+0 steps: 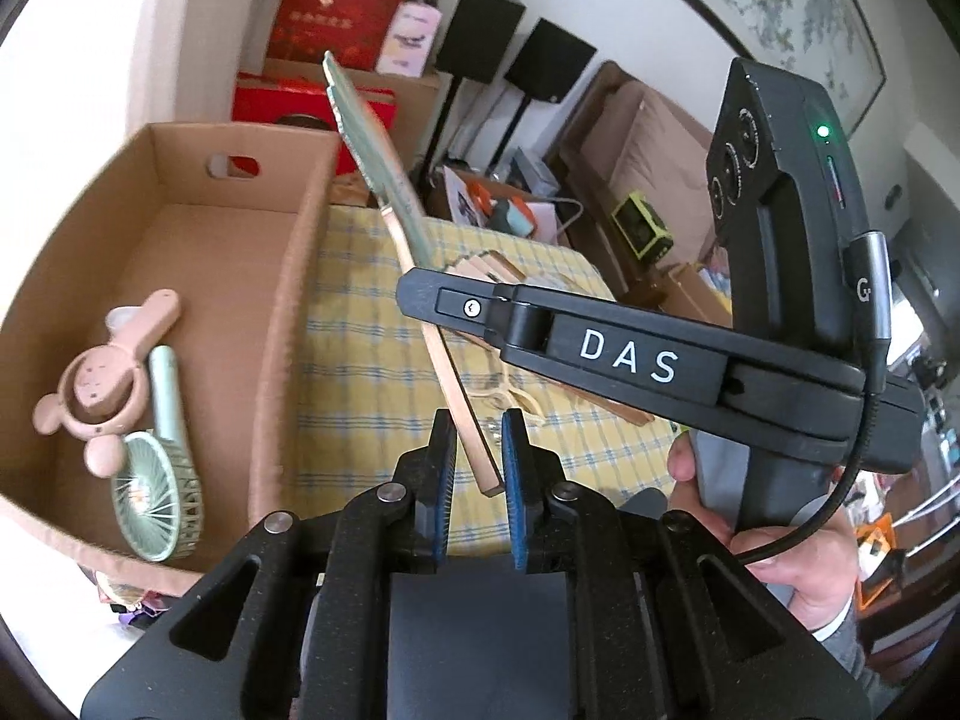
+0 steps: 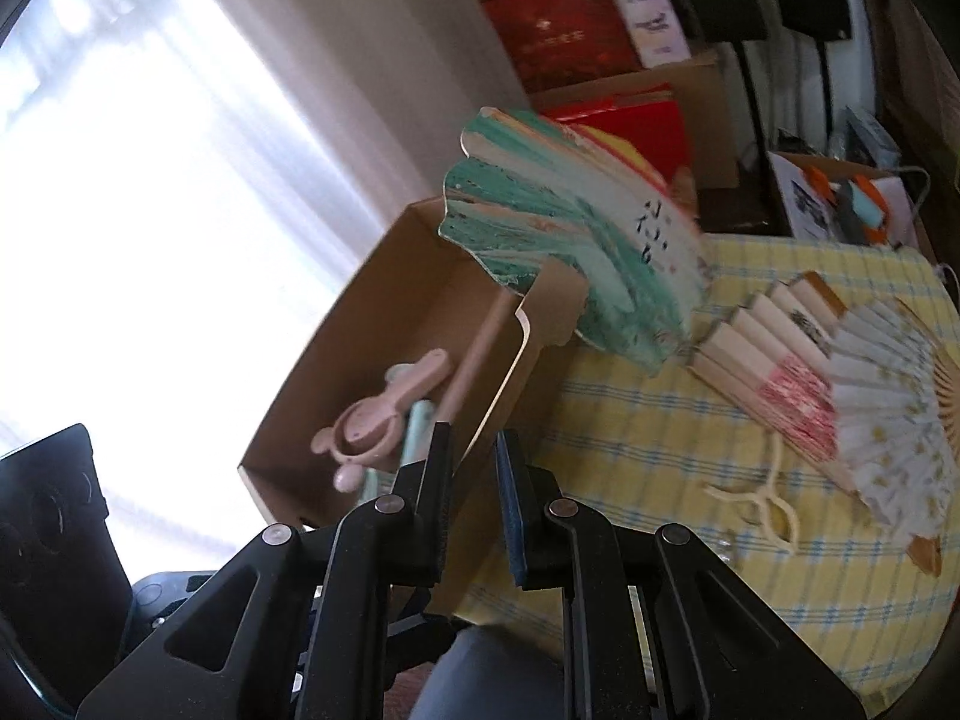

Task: Organize objects
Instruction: 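Lift the painted hand fan by its handle with the left gripper, then lower the painted hand fan into the box and open the left gripper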

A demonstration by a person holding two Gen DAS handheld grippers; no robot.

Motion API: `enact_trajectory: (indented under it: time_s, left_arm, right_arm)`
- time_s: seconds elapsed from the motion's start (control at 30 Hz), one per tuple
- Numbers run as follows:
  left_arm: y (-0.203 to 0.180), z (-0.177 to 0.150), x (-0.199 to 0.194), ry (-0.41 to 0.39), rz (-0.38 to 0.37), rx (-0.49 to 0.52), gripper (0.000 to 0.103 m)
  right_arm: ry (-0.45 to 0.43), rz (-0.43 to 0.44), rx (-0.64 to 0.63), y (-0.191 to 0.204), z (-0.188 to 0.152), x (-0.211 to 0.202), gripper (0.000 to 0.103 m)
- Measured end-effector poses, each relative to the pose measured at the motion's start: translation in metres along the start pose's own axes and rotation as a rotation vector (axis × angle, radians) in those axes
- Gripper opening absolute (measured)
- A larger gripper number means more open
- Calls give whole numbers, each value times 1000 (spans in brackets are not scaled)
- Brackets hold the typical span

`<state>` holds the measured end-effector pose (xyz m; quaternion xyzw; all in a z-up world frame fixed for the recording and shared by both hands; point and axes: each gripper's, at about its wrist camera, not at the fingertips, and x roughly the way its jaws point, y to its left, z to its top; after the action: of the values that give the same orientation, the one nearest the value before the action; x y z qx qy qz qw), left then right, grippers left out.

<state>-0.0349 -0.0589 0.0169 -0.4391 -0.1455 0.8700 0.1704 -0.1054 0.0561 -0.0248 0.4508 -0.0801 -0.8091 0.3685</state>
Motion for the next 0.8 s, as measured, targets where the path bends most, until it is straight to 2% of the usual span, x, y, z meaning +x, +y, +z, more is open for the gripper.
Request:
enact_trajectory:
  time_s: [0.2, 0.33, 0.37, 0.43, 0.53, 0.63, 0.8]
  left_arm:
    - [27, -2, -29, -54, 27, -32, 13]
    - [50, -5, -37, -49, -10, -79, 4]
    - [52, -8, -39, -46, -21, -80, 1]
    - [57, -10, -38, -47, -20, -84, 1]
    - [70, -12, -32, -41, 3, -112, 1]
    - [85, -15, -27, -22, 16, -147, 1]
    - [102, -14, -28, -25, 43, -183, 1]
  right_arm:
    - [11, 0, -70, 39, 2, 17, 16]
    - [4, 5, -107, 63, 5, 28, 16]
    - [6, 16, -113, 68, 5, 29, 13]
    - [30, 51, -127, 80, 5, 38, 10]
    - [61, 37, -164, 97, 1, 57, 10]
    - [82, 54, -151, 99, -2, 66, 10]
    - [69, 28, -135, 86, 1, 54, 12]
